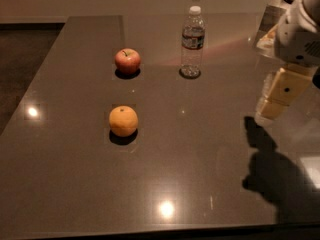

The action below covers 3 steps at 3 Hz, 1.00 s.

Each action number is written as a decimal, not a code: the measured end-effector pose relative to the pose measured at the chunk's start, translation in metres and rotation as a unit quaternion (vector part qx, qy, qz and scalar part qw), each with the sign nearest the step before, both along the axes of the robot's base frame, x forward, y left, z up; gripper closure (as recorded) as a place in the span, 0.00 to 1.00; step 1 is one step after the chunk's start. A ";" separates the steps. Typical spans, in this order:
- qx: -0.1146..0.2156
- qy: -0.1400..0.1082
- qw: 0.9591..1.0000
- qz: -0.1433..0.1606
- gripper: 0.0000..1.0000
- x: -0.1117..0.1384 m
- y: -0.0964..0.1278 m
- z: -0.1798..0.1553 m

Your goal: Move apple near orange

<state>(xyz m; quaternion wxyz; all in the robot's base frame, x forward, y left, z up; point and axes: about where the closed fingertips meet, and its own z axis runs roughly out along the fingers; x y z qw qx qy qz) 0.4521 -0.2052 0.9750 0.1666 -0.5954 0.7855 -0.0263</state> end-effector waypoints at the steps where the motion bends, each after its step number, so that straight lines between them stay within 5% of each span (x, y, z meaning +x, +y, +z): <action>1: 0.029 0.001 1.000 -0.011 0.00 0.026 0.026 -0.005; 3: 0.108 -0.019 0.993 -0.038 0.00 0.070 0.098 -0.018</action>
Offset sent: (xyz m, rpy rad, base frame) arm 0.0844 0.1092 -0.0190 0.2888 -0.0280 -0.0875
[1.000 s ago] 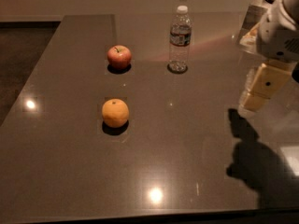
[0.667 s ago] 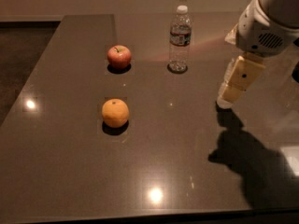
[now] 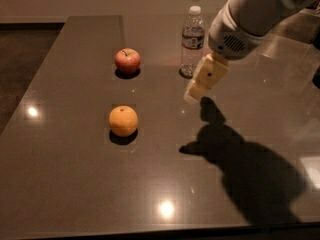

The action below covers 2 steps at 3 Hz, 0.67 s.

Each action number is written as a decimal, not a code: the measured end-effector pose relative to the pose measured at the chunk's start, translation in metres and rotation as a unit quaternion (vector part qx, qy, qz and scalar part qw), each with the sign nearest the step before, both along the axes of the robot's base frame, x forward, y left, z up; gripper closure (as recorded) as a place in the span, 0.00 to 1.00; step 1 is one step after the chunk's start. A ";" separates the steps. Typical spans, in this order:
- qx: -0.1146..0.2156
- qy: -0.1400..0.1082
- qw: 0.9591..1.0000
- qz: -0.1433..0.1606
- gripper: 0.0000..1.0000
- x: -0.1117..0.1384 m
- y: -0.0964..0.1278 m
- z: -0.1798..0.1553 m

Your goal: Move apple near orange

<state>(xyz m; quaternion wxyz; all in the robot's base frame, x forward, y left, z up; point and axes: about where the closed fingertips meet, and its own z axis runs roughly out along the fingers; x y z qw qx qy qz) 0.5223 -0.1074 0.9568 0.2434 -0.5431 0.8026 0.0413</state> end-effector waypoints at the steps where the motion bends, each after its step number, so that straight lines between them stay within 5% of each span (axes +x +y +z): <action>1: 0.013 -0.012 1.000 -0.023 0.00 0.021 0.032 -0.006; 2: 0.017 -0.008 0.998 -0.054 0.00 0.043 0.056 -0.014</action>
Offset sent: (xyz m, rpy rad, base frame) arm 0.0730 0.0849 -0.0261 0.0506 0.0024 -0.1946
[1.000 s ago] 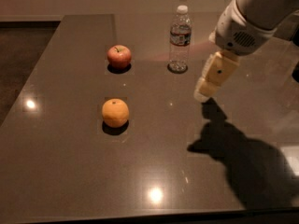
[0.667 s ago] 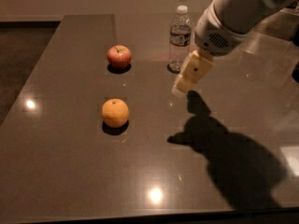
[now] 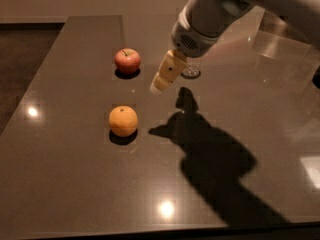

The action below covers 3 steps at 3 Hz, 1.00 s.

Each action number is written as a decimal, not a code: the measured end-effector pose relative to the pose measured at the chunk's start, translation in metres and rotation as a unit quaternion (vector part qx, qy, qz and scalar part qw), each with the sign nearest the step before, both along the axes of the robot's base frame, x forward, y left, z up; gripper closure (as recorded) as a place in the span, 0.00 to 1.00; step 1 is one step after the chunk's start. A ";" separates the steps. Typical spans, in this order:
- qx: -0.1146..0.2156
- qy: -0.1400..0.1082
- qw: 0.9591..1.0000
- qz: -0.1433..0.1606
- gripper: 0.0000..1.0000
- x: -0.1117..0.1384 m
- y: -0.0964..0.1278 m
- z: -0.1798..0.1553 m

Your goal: Move apple near orange

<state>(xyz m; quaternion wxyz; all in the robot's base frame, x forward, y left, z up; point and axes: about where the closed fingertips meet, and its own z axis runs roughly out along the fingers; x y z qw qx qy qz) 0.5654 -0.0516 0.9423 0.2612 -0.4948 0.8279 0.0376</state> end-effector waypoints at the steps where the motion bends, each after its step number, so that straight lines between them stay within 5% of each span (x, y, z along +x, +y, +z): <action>1: 0.004 0.004 1.000 -0.018 0.00 0.011 0.013 -0.004; 3: 0.031 0.019 0.999 0.010 0.00 0.022 0.039 -0.006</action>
Offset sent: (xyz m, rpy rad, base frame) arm 0.0108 0.0159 -0.0043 0.0279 0.0308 -0.0175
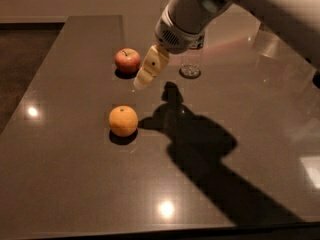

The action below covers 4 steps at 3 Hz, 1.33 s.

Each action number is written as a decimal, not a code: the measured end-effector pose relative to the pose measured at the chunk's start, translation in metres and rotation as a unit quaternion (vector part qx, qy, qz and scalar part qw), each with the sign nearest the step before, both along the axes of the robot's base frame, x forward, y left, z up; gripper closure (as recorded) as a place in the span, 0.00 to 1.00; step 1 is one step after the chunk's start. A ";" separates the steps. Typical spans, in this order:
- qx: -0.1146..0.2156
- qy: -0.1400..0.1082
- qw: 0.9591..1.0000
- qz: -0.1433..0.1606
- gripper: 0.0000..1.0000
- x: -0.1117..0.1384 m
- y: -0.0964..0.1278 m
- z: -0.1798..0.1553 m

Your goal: Move apple near orange

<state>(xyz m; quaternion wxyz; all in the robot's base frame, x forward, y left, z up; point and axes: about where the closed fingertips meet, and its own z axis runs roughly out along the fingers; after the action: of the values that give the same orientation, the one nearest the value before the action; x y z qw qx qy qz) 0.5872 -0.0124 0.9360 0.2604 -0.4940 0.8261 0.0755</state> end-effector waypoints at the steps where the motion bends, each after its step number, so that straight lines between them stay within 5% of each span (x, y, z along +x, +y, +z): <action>1: 0.015 0.001 1.000 0.009 0.00 0.023 0.024 -0.005; 4: 0.033 0.011 0.999 0.016 0.00 0.091 0.072 -0.039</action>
Offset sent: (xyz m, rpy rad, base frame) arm 0.0880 0.0709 -0.0255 0.0632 0.0066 0.0371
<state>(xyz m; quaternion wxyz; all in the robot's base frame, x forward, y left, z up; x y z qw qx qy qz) 0.6784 0.0595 0.8968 0.2658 -0.4975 0.8181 0.1121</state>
